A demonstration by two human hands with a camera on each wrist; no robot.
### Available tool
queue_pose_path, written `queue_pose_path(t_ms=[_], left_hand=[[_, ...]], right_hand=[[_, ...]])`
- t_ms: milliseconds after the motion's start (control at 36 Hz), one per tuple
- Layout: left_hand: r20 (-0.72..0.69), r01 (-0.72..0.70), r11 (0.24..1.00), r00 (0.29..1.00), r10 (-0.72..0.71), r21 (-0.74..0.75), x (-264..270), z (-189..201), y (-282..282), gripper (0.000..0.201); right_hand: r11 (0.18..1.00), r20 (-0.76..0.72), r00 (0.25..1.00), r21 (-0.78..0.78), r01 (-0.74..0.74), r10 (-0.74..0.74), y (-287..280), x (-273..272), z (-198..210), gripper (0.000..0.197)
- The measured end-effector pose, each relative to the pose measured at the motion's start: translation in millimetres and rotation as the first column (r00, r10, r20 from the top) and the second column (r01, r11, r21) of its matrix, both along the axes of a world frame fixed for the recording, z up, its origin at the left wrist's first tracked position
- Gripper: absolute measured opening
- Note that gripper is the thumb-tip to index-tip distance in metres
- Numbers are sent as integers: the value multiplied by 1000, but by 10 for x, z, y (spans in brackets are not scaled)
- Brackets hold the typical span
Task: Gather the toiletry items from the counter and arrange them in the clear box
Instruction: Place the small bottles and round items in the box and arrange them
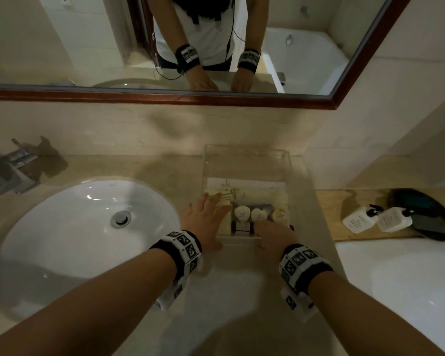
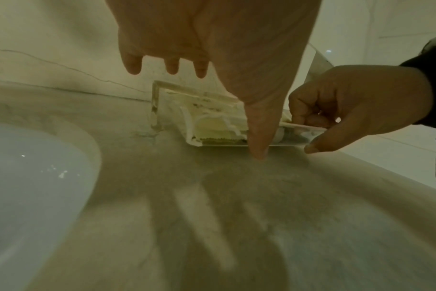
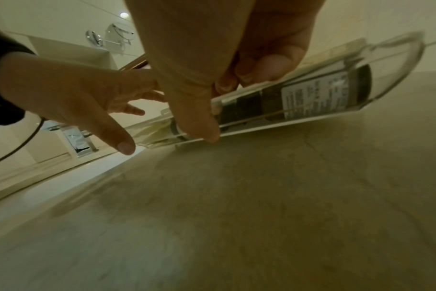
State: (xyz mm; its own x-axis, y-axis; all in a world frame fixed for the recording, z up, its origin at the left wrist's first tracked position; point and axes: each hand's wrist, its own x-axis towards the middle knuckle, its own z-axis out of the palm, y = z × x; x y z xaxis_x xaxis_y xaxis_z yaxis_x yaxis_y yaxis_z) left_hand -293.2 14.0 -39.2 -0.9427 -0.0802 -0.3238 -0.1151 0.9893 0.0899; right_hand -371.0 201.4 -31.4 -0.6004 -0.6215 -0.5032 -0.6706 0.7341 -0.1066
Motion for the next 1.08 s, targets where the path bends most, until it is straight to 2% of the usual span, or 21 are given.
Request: queue_pose_path(t_ms=[194,250,528,667,806,917,1083], left_hand=[[113,-133,983,986,119,129,-165,-22,-72,108],[109,-140,975,986,123,170,-189,-59,-66,109],[93,-160,969,985,145,186,-293,-84,41,102],[95,-150,974,986,136,169,-296,-77,16,101],[90,-124,990,989,117,68,-303,-11,14,102],[80,-103,994,992,99,43,-287,17,6,103],[87,51,998,995,-52,24,-313,-8,114,100]], right_hand=[[1000,16,1000,16,10,-11,-37,-155,6,36],[1000,12,1000,13,23,-23,-25,-182,-5,37],[999,10,1000,25,27,-27,-3,-311,8,30],[1000,-7,1000,23,-1,1,-14,-323,-4,26],[999,-25,999,17,-42,42,-15,-314,1,28],[998,-36,998,9,-60,61,5,-282,-10,28],[996,5,996,20,-87,87,-25,-306,-17,30]])
